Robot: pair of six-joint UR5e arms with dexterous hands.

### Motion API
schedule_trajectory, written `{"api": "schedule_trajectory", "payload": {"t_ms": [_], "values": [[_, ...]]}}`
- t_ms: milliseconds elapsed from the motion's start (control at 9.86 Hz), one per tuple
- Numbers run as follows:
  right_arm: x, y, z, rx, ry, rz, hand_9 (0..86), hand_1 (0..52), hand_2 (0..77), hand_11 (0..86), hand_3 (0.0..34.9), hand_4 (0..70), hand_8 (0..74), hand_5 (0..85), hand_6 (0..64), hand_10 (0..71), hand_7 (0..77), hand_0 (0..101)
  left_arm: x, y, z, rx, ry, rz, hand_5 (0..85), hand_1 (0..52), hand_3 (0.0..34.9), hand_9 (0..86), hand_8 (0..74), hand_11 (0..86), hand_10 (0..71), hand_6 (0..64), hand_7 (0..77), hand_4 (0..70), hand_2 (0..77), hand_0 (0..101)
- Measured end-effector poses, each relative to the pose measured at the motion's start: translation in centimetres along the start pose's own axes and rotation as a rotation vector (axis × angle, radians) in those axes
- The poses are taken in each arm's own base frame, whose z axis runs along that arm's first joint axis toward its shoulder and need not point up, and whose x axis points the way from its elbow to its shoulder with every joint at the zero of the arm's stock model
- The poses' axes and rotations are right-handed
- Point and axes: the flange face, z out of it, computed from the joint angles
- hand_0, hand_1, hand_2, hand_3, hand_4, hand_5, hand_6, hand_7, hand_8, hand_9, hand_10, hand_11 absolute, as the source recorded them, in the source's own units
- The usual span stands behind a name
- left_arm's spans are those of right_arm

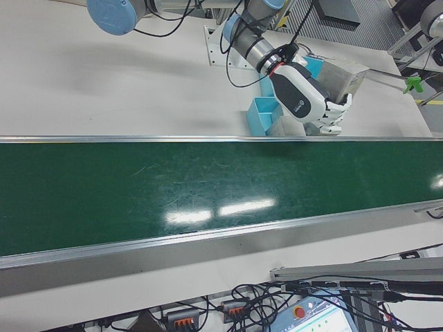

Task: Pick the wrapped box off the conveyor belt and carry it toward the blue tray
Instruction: 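Lift the box off the belt and carry it over the blue tray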

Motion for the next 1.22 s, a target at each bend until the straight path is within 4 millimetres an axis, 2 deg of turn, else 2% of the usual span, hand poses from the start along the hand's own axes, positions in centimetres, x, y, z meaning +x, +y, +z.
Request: {"api": "schedule_trajectory", "payload": {"t_ms": [101,304,406,507,609,710,812,913,1014,1116,1217], "values": [[2.2,1.0,-1.3,-0.008,0.028,-0.002,40.9,16.4,27.8,19.1,0.5,37.6,28.9,45.8,39.8,12.0,36.5,80,0.0,0.0,0.0,0.0,0.0,0.0,0.5,0.0,0.0,0.5,0.5,0.5,0.0,0.5,0.5,0.0,0.5,0],[5.6,2.6,-3.6,-0.025,0.08,-0.015,40.9,15.3,28.9,20.2,0.5,37.6,28.9,46.4,39.8,12.0,36.5,80,0.0,0.0,0.0,0.0,0.0,0.0,0.5,0.0,0.0,0.5,0.5,0.5,0.5,0.5,0.5,0.0,0.5,0],[6.7,2.6,-4.5,-0.023,0.1,-0.02,36.5,15.3,28.9,16.4,0.6,37.6,25.1,46.4,39.8,8.7,36.0,80,0.0,0.0,0.0,0.0,0.0,0.0,0.5,0.0,0.0,0.0,0.5,0.5,0.0,0.0,0.5,0.0,0.5,0],[7.2,2.0,-5.3,-0.015,0.115,-0.028,36.5,15.3,28.9,16.4,0.7,37.6,25.1,46.4,39.8,8.7,36.0,66,0.0,0.0,0.0,0.0,0.0,0.0,0.5,0.0,0.0,0.0,0.5,0.5,0.0,0.0,0.5,0.0,0.5,0],[7.4,1.1,-6.1,-0.005,0.127,-0.037,36.5,15.3,28.9,16.4,0.7,37.6,25.1,46.4,39.8,8.7,36.0,66,0.0,0.0,0.0,0.0,0.0,0.0,1.1,0.0,0.0,0.0,0.5,0.5,0.5,0.5,0.5,0.0,0.5,0],[7.5,0.5,-6.7,0.001,0.138,-0.043,18.0,15.3,28.9,6.0,1.1,37.6,12.5,46.4,31.1,2.2,43.1,66,0.0,0.0,0.0,0.0,0.0,0.0,1.1,0.0,0.0,0.5,0.5,0.5,0.5,0.5,0.5,0.0,0.5,0],[7.7,0.2,-7.1,0.003,0.148,-0.044,13.1,15.3,28.9,3.3,1.1,37.6,8.7,46.4,20.7,0.5,48.0,58,0.0,0.0,0.0,0.0,0.0,0.0,1.1,0.0,0.0,0.0,0.5,0.5,0.5,0.5,0.5,0.0,0.5,0],[8.1,0.2,-7.6,0.003,0.159,-0.04,10.9,16.4,28.9,2.2,0.0,33.3,6.0,44.7,13.6,0.5,44.7,58,0.0,0.0,0.0,0.0,0.0,0.0,0.5,0.0,0.0,0.0,0.5,0.5,0.0,0.5,0.5,0.0,1.1,0],[8.5,0.4,-8.0,0.0,0.169,-0.033,9.3,25.6,26.7,1.6,0.0,27.8,4.4,40.4,12.5,0.5,32.2,64,0.0,0.0,0.0,0.0,0.0,0.0,0.5,0.0,0.0,0.0,0.5,0.5,0.5,0.5,0.5,0.0,1.1,0],[8.8,0.7,-8.4,-0.004,0.178,-0.024,7.6,28.9,23.5,1.6,0.0,20.2,4.9,34.9,11.4,0.5,24.5,65,0.0,0.0,0.0,0.0,0.0,0.0,0.5,0.0,0.0,0.5,0.5,0.5,0.5,0.5,0.5,0.0,1.1,0],[8.9,0.9,-8.8,-0.007,0.184,-0.019,7.6,28.9,23.5,1.6,0.0,20.2,4.9,34.9,11.4,0.5,24.5,65,0.0,0.0,0.0,0.0,0.0,0.0,0.5,0.0,0.0,0.5,0.5,0.5,0.5,0.5,0.5,0.0,1.1,0]]}}
